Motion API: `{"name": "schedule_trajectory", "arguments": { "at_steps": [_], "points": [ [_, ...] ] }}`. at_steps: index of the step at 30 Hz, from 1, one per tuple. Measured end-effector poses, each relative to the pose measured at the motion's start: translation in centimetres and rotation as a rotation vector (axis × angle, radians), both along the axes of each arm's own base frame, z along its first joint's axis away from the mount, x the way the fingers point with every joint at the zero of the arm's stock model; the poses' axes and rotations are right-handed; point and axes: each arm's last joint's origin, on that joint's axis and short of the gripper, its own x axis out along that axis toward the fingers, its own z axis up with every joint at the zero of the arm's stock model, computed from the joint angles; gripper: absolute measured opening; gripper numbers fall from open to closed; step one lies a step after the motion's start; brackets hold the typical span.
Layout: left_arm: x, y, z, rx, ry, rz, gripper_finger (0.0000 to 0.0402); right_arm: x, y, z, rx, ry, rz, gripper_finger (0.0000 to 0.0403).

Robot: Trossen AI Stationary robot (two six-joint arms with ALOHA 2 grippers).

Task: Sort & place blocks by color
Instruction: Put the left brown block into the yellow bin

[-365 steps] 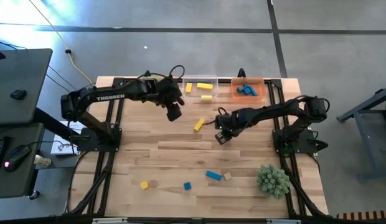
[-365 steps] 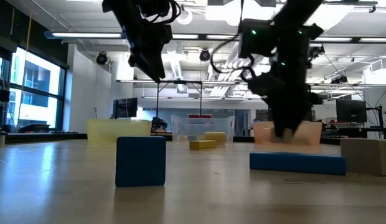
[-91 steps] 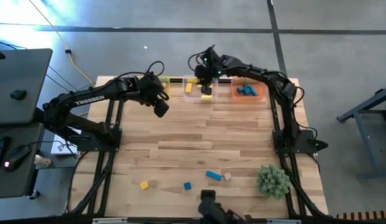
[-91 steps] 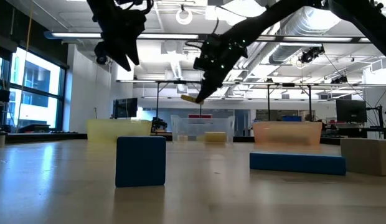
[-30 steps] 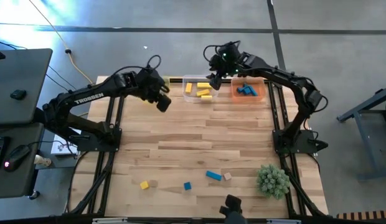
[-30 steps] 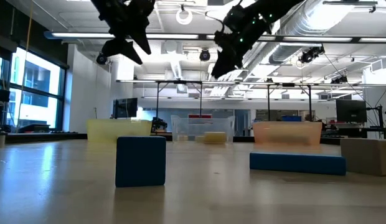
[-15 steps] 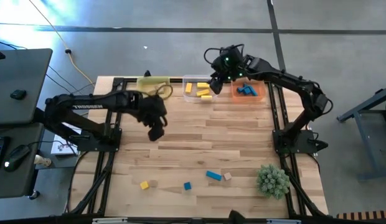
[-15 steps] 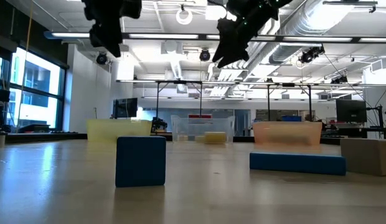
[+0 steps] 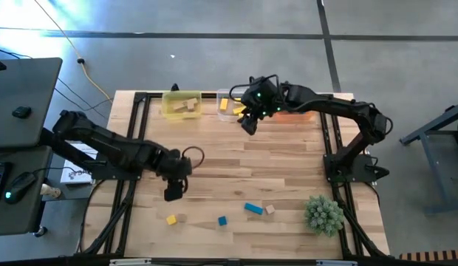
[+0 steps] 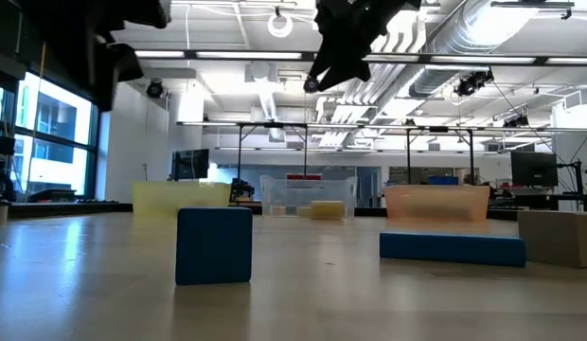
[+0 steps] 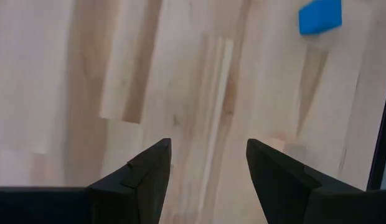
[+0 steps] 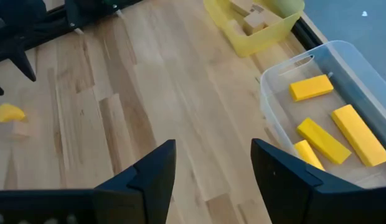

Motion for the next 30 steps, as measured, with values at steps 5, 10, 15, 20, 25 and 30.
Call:
{"name": "schedule_trajectory", "arguments": {
  "at_steps": [5, 10, 15, 20, 25, 30],
  "points": [
    [-0.7, -2.3, -1.4, 0.000, -0.009, 0.010, 0.0200, 0.5, 1.6, 0.0, 0.000, 0.006, 0.000, 0.0194],
    [-1.1, -4.3, -2.0, -0.015, -0.033, 0.024, 0.0200, 0.8, 2.7, -0.1, -0.002, 0.010, -0.001, 0.0194],
    [-1.0, -6.2, -2.6, -0.009, -0.052, 0.016, 0.0200, 1.0, 3.5, -0.1, -0.021, 0.015, 0.005, 0.0194],
    [-0.7, -7.8, -4.1, -0.006, -0.007, 0.018, 0.0200, 1.0, 3.8, -0.1, 0.000, 0.019, -0.007, 0.0194],
    [-0.3, -9.3, -5.7, 0.001, 0.016, -0.009, 0.0200, 0.9, 3.8, -0.2, 0.010, 0.025, -0.016, 0.0194],
    [0.0, -10.6, -7.1, 0.005, 0.026, -0.041, 0.0200, 0.8, 3.8, -0.3, 0.014, 0.042, -0.016, 0.0194]
  ]
}}
